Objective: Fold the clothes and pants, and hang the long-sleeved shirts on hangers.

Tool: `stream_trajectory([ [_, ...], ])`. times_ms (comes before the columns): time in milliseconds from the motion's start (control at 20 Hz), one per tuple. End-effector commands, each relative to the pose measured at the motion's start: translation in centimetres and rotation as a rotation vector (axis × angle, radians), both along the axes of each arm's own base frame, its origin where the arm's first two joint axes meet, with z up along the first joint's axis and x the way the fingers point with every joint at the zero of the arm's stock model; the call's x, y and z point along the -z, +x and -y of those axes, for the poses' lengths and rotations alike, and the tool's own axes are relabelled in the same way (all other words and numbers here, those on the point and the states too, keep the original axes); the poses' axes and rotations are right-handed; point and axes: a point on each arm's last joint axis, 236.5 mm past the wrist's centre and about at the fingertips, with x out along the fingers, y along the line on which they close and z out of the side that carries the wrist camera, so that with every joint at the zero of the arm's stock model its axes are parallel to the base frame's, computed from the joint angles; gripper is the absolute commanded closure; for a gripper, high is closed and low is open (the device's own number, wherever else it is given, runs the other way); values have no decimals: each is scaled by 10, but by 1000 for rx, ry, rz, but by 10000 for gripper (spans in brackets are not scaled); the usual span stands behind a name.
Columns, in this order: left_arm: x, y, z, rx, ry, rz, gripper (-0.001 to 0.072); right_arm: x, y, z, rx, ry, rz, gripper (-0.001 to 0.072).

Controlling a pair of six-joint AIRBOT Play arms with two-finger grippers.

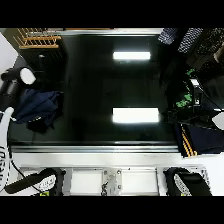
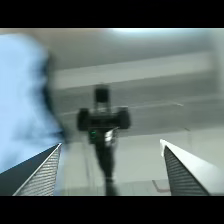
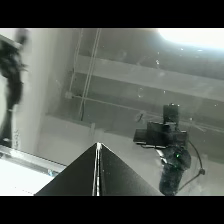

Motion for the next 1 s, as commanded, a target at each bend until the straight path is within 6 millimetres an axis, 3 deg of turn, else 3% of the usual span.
stream_trajectory([
  [0, 36, 1, -86, -158, 58, -63, -3, 0, 0, 0, -1, 1, -1, 693],
  [150, 86, -4, -108, -201, 42, -170, -3, 0, 0, 0, -1, 1, -1, 693],
  [350, 129, -17, -106, -198, 24, -294, -3, 0, 0, 0, -1, 1, -1, 693],
  [400, 133, -19, -103, -193, 20, -314, 83, 0, 0, 0, -1, 1, -1, 693],
  [550, 128, -18, -92, -172, 18, -311, 697, 0, 0, 0, -1, 0, -1, 693],
  [600, 120, -14, -84, -158, 18, -288, 700, 0, 0, 0, -1, 1, -1, 693],
  [700, 89, -4, -55, -102, 13, -213, 700, 0, 0, 0, -1, 0, -1, 693],
  [750, 70, 1, -26, -65, -28, -166, 700, 0, 0, 0, -1, 1, -1, 693],
  [850, 29, 1, 49, 35, -154, -85, 700, 0, 0, 0, 0, 0, -1, 693],
  [950, -6, -12, 130, 174, -258, -27, 700, 0, 0, 0, 0, 1, -1, 693],
])
